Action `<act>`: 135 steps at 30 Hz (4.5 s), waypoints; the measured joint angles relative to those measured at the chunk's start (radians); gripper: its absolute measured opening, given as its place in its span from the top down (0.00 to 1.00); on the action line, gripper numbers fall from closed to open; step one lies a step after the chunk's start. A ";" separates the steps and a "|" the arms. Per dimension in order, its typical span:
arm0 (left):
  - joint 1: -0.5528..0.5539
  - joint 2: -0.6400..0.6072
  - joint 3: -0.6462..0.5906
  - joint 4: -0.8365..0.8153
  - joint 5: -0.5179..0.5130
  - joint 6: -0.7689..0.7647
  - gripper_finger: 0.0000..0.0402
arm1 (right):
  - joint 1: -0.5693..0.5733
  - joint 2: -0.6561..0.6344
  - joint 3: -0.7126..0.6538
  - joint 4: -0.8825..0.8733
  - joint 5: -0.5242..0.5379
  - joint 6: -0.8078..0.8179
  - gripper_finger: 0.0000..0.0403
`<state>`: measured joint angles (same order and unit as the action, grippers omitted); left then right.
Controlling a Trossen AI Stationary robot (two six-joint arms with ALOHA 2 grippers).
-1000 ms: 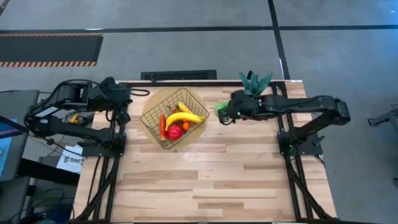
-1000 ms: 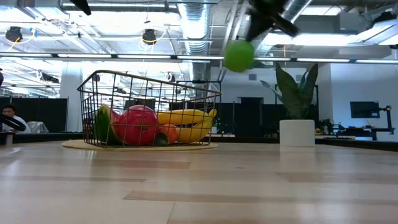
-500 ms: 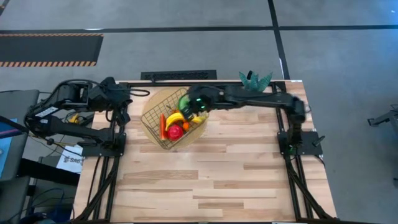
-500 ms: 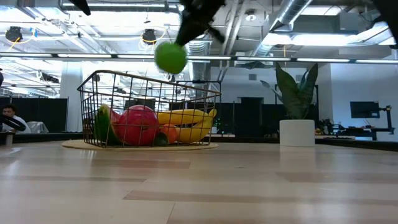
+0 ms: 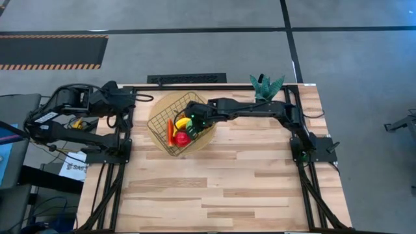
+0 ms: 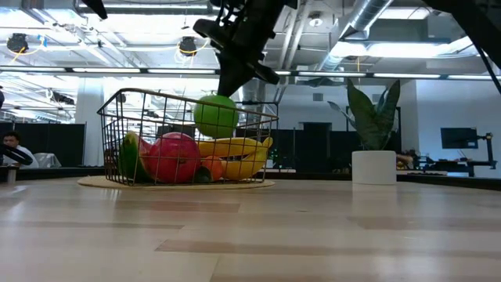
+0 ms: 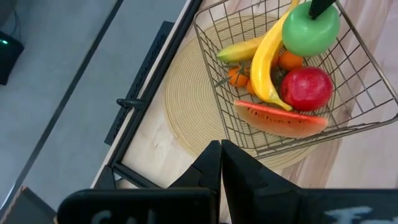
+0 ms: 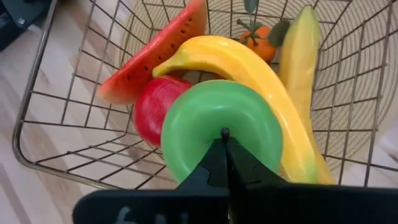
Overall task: Build produce basket
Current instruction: Put the green apple into the wire basket, then return to Home Position
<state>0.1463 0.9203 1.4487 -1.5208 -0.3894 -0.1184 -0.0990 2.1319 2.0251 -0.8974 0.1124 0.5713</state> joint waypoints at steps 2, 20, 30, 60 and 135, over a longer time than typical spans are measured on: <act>0.000 0.000 0.000 0.000 0.000 0.000 1.00 | -0.002 0.000 0.000 0.000 -0.013 -0.012 0.98; 0.000 -0.047 -0.021 -0.004 0.021 -0.018 1.00 | -0.016 -0.071 0.000 -0.071 -0.035 -0.040 0.83; -0.002 -0.327 -0.361 0.138 0.169 -0.173 1.00 | 0.017 -0.371 0.000 -0.458 0.333 -0.025 0.97; -0.002 -0.644 -0.909 0.749 0.415 -0.157 1.00 | 0.113 -1.504 -1.681 1.085 0.215 0.162 1.00; -0.334 -0.918 -1.338 1.215 -0.022 -0.241 1.00 | -0.093 -2.114 -2.017 0.936 0.003 -0.048 1.00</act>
<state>-0.1875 0.0026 0.1102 -0.3058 -0.4110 -0.3590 -0.1925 0.0177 0.0078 0.0389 0.1158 0.5230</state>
